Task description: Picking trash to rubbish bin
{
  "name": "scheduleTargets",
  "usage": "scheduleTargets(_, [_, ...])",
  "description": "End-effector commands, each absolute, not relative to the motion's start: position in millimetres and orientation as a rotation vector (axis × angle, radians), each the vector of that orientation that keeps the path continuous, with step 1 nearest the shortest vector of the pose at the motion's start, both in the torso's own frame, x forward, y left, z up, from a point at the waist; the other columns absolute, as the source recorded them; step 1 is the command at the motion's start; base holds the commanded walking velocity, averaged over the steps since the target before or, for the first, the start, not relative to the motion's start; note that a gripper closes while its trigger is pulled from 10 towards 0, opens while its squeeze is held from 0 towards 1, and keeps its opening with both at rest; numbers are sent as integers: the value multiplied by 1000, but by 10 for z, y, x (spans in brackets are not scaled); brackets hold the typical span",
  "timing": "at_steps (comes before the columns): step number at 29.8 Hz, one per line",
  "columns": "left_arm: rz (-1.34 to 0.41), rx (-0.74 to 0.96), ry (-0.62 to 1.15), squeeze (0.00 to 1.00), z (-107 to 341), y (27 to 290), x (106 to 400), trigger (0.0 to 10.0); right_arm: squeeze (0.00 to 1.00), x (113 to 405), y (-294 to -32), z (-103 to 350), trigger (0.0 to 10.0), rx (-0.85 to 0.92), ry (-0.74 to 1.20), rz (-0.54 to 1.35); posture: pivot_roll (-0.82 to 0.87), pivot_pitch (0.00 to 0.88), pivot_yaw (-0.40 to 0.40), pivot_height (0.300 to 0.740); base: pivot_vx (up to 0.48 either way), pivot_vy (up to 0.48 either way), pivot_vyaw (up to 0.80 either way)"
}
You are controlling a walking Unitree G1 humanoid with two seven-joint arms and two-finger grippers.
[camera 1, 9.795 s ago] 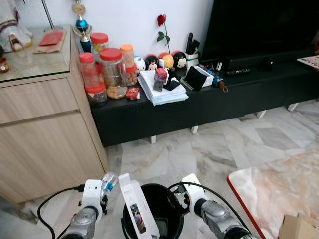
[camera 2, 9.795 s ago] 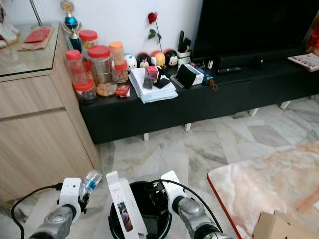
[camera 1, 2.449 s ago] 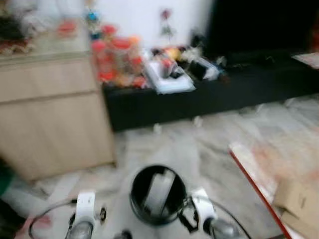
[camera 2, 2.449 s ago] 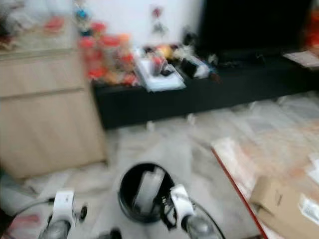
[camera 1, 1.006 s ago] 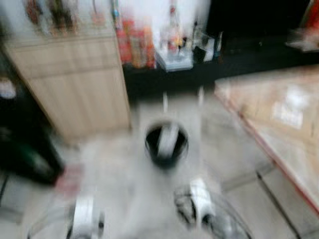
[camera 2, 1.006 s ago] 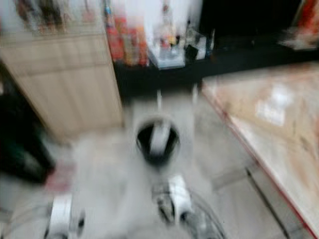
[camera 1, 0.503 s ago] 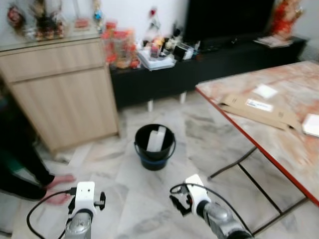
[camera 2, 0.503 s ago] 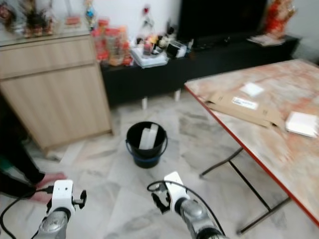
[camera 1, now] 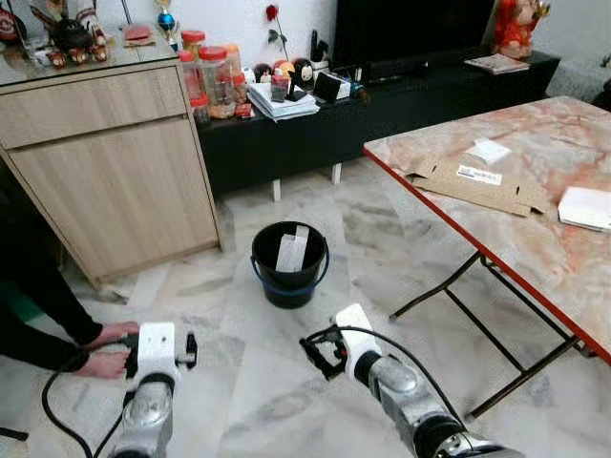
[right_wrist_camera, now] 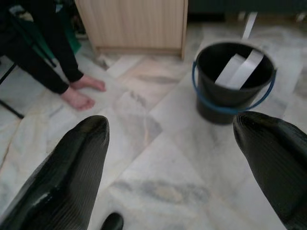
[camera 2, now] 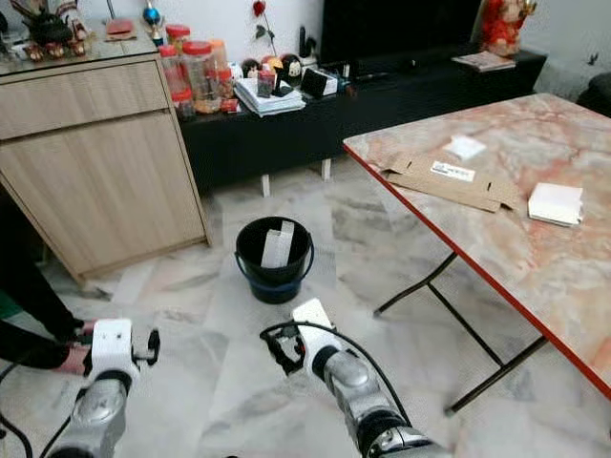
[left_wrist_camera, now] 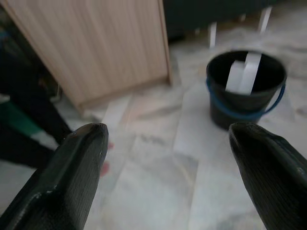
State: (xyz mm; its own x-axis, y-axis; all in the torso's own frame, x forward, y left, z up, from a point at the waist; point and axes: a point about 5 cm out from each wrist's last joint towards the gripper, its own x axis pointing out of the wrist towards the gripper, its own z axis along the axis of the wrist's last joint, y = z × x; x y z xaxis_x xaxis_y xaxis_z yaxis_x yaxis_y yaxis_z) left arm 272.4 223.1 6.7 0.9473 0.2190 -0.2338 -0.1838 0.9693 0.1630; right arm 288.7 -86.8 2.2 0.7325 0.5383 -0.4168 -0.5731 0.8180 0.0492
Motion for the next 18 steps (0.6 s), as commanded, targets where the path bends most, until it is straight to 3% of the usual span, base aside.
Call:
scheduleTargets(1, [220,128,256,0,55,2253,2703,10000,0,2931,-860,78,10000,-83,400,610,-46,0,-8,740,0,0,0])
scheduleTargets(3, [221,129,255,0,55,2253,2702,10000,0,2931,-860,78,10000,-82,399,611,-46,0,-8,740,0,0,0])
scheduleTargets(8, [177,142,-23,0,567,2091,3032,10000,0,3318,-628,711,10000,30,96,588,-44,0,-9,740,0,0,0])
scheduleTargets(18, [124,126,-173,0,938,1916,3219,10000,0,3439,-431,1107,10000,84,-73,618,-46,0,-9,740,73,0,0])
